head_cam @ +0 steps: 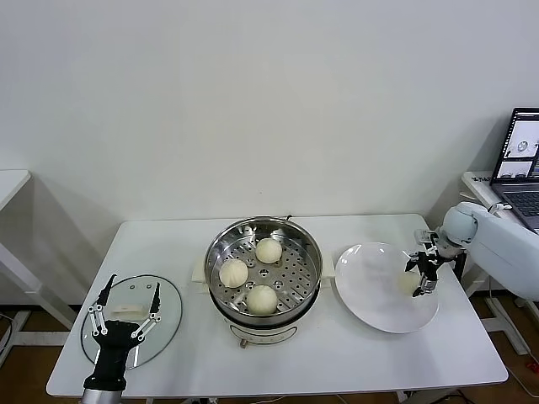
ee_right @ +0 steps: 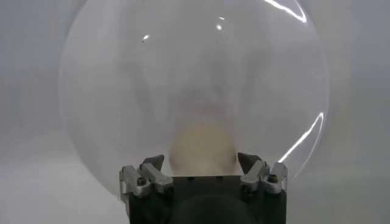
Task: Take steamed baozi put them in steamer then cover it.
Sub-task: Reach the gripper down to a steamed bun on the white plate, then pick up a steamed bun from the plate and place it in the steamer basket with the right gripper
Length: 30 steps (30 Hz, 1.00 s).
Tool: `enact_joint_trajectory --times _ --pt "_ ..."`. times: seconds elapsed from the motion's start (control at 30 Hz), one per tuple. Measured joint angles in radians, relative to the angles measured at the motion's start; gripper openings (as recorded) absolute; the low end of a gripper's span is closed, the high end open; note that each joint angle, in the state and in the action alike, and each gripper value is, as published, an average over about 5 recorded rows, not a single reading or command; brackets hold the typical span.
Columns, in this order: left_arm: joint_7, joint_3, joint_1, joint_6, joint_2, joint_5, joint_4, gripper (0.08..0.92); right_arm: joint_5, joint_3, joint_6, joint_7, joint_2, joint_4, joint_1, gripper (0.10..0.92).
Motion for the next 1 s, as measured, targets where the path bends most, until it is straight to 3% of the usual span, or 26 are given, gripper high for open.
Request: enact_joint_trajectory --times 0.17,0.5,1.0 --pt "-0.002 0.001 -0.002 0.001 -0.001 -0.001 -0.001 0.823 -0.003 -0.005 -0.005 0.0 -0.007 0.013 0.007 0.698" --pt "-0.003 0.013 -0.011 0.003 0.007 -0.002 -0.005 0.823 0.047 -0.09 -0.021 -0.054 -0.033 0.137 0.147 0.679" --pt "-0.003 0.029 -0.016 0.002 0.013 0.0 -0.006 0.823 0.406 -0.384 -0.127 -0.12 0.125 0.405 0.599 0.679"
